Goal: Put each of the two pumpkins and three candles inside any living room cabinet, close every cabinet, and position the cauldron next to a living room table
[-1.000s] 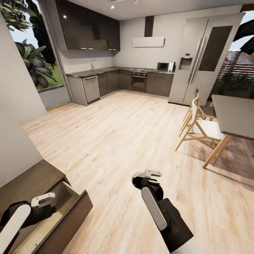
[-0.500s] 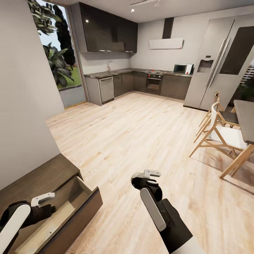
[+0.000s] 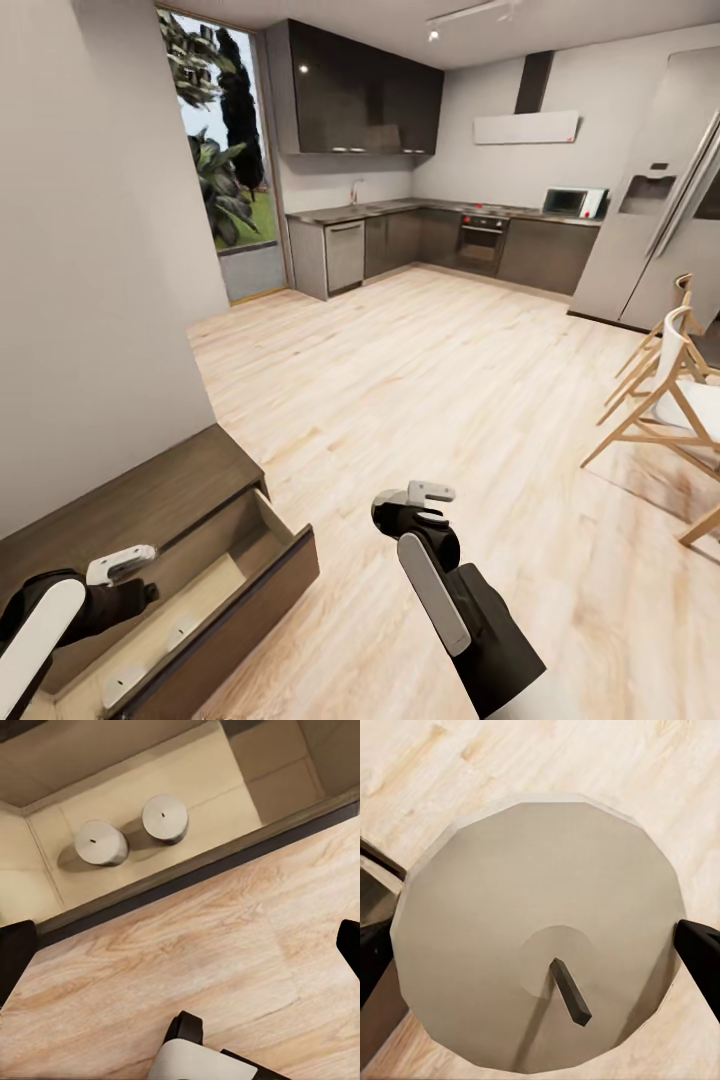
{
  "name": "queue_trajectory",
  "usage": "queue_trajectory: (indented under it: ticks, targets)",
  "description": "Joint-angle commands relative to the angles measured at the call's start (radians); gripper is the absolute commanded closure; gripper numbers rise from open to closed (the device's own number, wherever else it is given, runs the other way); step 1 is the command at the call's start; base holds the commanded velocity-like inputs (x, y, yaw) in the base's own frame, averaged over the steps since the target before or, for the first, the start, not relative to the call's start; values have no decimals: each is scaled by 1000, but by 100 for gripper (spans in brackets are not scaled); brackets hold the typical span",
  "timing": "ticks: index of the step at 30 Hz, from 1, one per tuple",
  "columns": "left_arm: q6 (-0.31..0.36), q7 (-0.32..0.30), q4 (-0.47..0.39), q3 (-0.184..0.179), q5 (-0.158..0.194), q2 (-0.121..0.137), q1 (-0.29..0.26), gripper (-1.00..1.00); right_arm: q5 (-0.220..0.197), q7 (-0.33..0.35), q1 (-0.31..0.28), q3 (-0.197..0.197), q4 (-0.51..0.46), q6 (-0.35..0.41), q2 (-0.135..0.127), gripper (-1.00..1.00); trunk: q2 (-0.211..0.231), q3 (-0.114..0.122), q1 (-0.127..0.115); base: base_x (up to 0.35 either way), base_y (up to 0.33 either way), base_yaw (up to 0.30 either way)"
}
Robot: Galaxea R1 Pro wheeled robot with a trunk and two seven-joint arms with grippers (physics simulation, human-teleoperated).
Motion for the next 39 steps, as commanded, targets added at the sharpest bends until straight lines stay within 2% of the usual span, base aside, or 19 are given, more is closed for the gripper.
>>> queue_trajectory:
  ticks: [1, 13, 20, 39]
  targets:
    - [2, 10, -1, 0, 10, 0, -1, -100, -7, -10, -1, 1, -1, 2, 0, 100, -1, 0, 0, 0, 0, 268]
    - [2, 11, -1, 0, 10, 0, -1, -100, -7, -10, -1, 2, -1, 3, 0, 100, -1, 8, 0, 0, -24, 268]
    - [2, 12, -1, -1, 10, 0, 0, -100, -8, -11, -1, 25, -1, 3, 0, 100, -1, 13, 0, 0, -85, 269]
    - [2, 12, -1, -4, 10, 0, 0, -100, -7, -10, -1, 27, 14, 3, 0, 100, -1, 25, 0, 15, -5, 269]
